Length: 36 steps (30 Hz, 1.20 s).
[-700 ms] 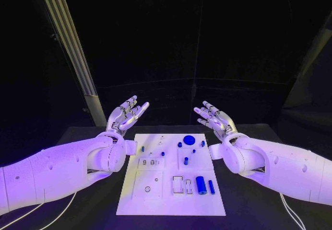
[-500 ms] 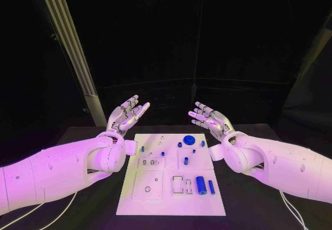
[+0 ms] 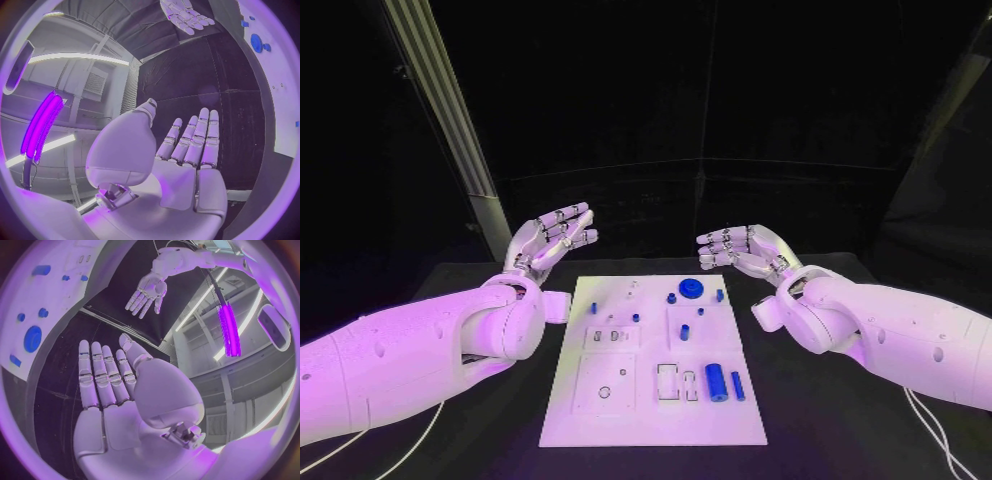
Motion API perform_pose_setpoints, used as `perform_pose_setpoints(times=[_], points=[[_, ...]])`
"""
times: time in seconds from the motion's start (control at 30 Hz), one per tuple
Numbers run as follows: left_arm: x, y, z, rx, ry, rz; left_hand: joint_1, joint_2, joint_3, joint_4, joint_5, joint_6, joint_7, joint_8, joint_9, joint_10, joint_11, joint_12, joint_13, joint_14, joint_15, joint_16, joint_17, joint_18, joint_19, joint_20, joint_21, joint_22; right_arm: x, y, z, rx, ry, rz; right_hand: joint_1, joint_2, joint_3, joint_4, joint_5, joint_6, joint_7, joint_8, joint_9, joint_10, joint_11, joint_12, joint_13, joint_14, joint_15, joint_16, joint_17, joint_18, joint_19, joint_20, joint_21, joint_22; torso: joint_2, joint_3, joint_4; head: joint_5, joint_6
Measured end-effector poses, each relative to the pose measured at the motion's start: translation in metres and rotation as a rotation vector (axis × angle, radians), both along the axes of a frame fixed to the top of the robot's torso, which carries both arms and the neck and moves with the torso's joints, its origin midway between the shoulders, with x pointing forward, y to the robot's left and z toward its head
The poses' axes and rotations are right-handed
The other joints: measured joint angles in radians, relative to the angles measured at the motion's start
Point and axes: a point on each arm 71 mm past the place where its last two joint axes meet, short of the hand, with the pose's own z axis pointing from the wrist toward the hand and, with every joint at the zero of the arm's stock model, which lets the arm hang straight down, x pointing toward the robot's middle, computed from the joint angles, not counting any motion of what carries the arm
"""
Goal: Assemble the parts on the task board
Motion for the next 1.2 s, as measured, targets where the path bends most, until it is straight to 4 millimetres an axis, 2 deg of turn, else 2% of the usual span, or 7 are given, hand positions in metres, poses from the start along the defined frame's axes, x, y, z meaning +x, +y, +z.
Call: perform_pose_setpoints(times=[0.07, 0.23, 0.3, 0.5, 0.8, 0.97, 1.2], points=[[-0.001, 0.001, 0.001, -0.007, -0.004, -0.01, 0.002, 0.012, -0.008, -0.008, 0.0, 0.086, 0.013, 0.015, 0.004, 0.087, -0.011, 0.017, 0.001, 0.062, -0.017, 0.019, 0.003, 0.025, 0.06, -0.001, 0.024, 0.007, 0.0, -0.001, 0.003, -0.048, -0.038, 0.018, 0.007, -0.007, 0.014, 0.002, 0.004, 0.033, 0.012, 0.0, -0.004, 0.033, -0.01, -0.006, -0.002, 0.051, -0.018, 0.0, -0.001, 0.0, 0.042, -0.022, 0.029, 0.011, 0.004, 0.0002, 0.0015, -0.005, -0.001], [-0.006, 0.001, 0.005, -0.028, -0.009, -0.042, 0.018, 0.029, -0.019, -0.027, 0.0, 0.217, 0.04, 0.025, 0.005, 0.169, -0.029, 0.023, -0.002, 0.15, -0.041, 0.025, 0.002, 0.026, 0.139, -0.007, 0.042, 0.006, 0.002, 0.003, 0.013, -0.184, -0.134, 0.067, 0.012, -0.001, 0.035, 0.002, 0.009, 0.084, 0.027, -0.013, -0.013, 0.104, -0.031, -0.022, -0.002, 0.161, -0.054, 0.004, -0.002, 0.0, 0.123, -0.063, 0.11, 0.049, 0.019, -0.0012, 0.0066, -0.012, 0.007], [-0.009, -0.001, 0.007, -0.039, -0.007, -0.061, 0.024, 0.035, -0.025, -0.033, -0.001, 0.236, 0.048, 0.025, 0.005, 0.191, -0.035, 0.023, -0.002, 0.186, -0.05, 0.033, 0.003, 0.04, 0.165, -0.012, 0.05, 0.005, 0.004, 0.007, 0.017, -0.257, -0.174, 0.088, 0.012, -0.002, 0.035, 0.002, 0.007, 0.109, 0.019, -0.014, -0.013, 0.141, -0.043, -0.027, -0.002, 0.214, -0.071, 0.013, -0.001, 0.0, 0.158, -0.082, 0.158, 0.075, 0.027, -0.0026, 0.0093, -0.016, 0.01], [-0.019, -0.008, 0.011, -0.067, -0.002, -0.109, 0.024, 0.035, -0.023, -0.037, -0.004, 0.24, 0.051, 0.025, 0.003, 0.197, -0.039, 0.023, -0.002, 0.199, -0.053, 0.033, 0.005, 0.041, 0.174, -0.017, 0.05, 0.004, 0.016, 0.023, 0.032, -0.485, -0.293, 0.129, 0.002, -0.031, 0.048, 0.003, 0.0, 0.167, -0.011, -0.029, -0.016, 0.231, -0.079, -0.055, -0.002, 0.381, -0.121, 0.037, 0.001, 0.0, 0.225, -0.136, 0.325, 0.17, 0.058, -0.0065, 0.0176, -0.026, 0.023], [-0.026, -0.021, 0.013, -0.093, 0.017, -0.165, 0.024, 0.035, -0.023, -0.037, -0.004, 0.24, 0.051, 0.025, 0.003, 0.197, -0.039, 0.023, -0.002, 0.199, -0.053, 0.033, 0.005, 0.041, 0.174, -0.017, 0.05, 0.003, 0.03, 0.042, 0.035, -0.812, -0.41, 0.16, -0.026, -0.059, 0.087, 0.006, 0.008, 0.177, -0.022, -0.08, -0.018, 0.259, -0.097, -0.115, -0.001, 0.507, -0.155, 0.186, 0.081, 0.0, 0.257, -0.161, 0.468, 0.253, 0.1, -0.0114, 0.0339, -0.038, 0.031], [-0.027, -0.025, 0.012, -0.1, 0.024, -0.181, 0.02, 0.039, -0.023, -0.037, -0.004, 0.24, 0.051, 0.025, 0.002, 0.197, -0.039, 0.019, -0.002, 0.199, -0.053, 0.033, 0.005, 0.041, 0.174, -0.017, 0.05, 0.002, 0.033, 0.047, 0.032, -0.932, -0.436, 0.175, -0.053, -0.083, 0.103, 0.011, -0.033, 0.177, -0.022, -0.089, -0.018, 0.231, -0.095, -0.13, -0.001, 0.507, -0.155, 0.3, 0.159, 0.0, 0.267, -0.158, 0.523, 0.282, 0.119, -0.0133, 0.0435, -0.044, 0.034], [-0.027, -0.027, 0.011, -0.104, 0.031, -0.191, 0.024, 0.042, -0.026, -0.039, -0.004, 0.24, 0.051, 0.025, 0.002, 0.197, -0.039, 0.019, -0.002, 0.199, -0.053, 0.03, 0.005, 0.04, 0.174, -0.017, 0.05, 0.0, 0.037, 0.05, 0.032, -1.033, -0.442, 0.188, -0.073, -0.088, 0.11, 0.018, -0.064, 0.177, -0.022, -0.089, -0.018, 0.195, -0.088, -0.13, -0.001, 0.509, -0.152, 0.421, 0.244, 0.0, 0.275, -0.157, 0.577, 0.311, 0.136, -0.0152, 0.0525, -0.051, 0.038]])
